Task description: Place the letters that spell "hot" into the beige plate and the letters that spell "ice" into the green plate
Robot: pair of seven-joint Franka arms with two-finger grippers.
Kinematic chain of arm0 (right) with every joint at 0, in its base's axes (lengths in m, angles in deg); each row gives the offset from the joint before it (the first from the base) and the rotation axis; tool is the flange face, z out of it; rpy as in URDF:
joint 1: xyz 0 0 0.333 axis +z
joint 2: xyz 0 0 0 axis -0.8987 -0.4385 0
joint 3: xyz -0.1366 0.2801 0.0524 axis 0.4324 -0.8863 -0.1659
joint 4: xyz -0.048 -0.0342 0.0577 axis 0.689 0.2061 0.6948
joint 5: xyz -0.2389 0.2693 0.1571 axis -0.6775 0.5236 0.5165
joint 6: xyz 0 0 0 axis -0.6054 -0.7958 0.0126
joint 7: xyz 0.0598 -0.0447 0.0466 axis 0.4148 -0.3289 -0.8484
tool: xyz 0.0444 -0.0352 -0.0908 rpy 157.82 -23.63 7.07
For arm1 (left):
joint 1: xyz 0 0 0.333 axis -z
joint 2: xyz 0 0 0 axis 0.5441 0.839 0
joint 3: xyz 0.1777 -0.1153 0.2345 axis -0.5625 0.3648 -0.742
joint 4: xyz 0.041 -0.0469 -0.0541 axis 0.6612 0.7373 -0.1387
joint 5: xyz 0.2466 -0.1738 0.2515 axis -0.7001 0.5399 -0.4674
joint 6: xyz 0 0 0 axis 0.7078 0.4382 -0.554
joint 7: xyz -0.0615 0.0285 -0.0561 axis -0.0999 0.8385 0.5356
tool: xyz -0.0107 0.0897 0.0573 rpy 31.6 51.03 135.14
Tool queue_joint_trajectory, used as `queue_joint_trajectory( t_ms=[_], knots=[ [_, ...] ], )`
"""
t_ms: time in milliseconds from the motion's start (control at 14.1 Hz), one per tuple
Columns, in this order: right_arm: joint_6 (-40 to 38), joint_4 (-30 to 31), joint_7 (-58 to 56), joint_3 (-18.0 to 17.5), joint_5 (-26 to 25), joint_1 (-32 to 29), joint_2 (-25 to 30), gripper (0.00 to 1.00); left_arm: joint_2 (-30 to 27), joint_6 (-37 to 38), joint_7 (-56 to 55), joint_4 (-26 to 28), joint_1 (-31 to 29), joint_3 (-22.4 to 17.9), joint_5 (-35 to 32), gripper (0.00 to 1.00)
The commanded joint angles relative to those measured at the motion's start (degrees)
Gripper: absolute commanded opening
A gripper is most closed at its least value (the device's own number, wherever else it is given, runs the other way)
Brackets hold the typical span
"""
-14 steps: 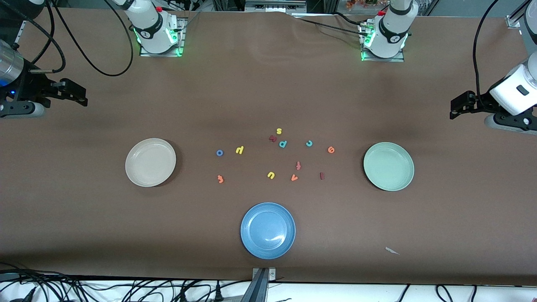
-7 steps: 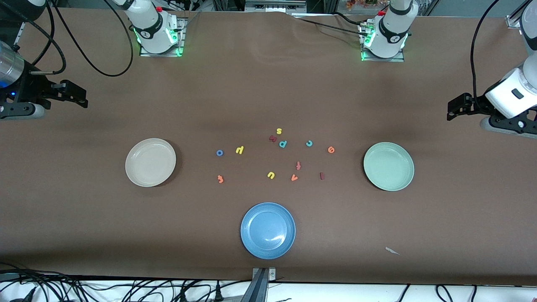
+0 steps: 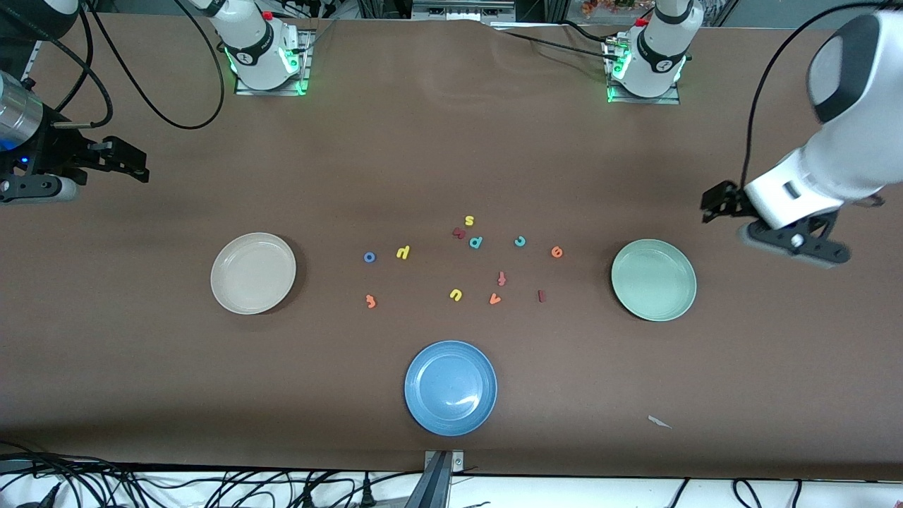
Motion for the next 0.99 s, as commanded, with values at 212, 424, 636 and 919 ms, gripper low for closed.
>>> queue_joint_trajectory(
  t_ms=[212,424,636,919],
  knots=[
    [-0.48,-1.08,0.07,0.08,0.15,0.11,-0.63,1.00,11.39,-6.65,-5.18,-5.31,6.12,-0.50,1.09,1.00],
    [1.71,0.58,2.34,-0.27,0.59,0.46,-0.63,1.00,16.92,-12.70,-11.42,-5.57,9.89,-0.50,1.53,1.00],
    [5.39,4.09,8.58,-0.36,0.77,3.44,-0.63,1.00,21.75,-20.44,-18.62,-5.39,14.11,-0.59,1.18,1.00],
    [11.37,9.02,14.73,-0.36,0.77,7.05,-0.72,1.00,27.12,-29.58,-25.14,-5.22,15.97,-0.59,1.44,1.00]
  ],
)
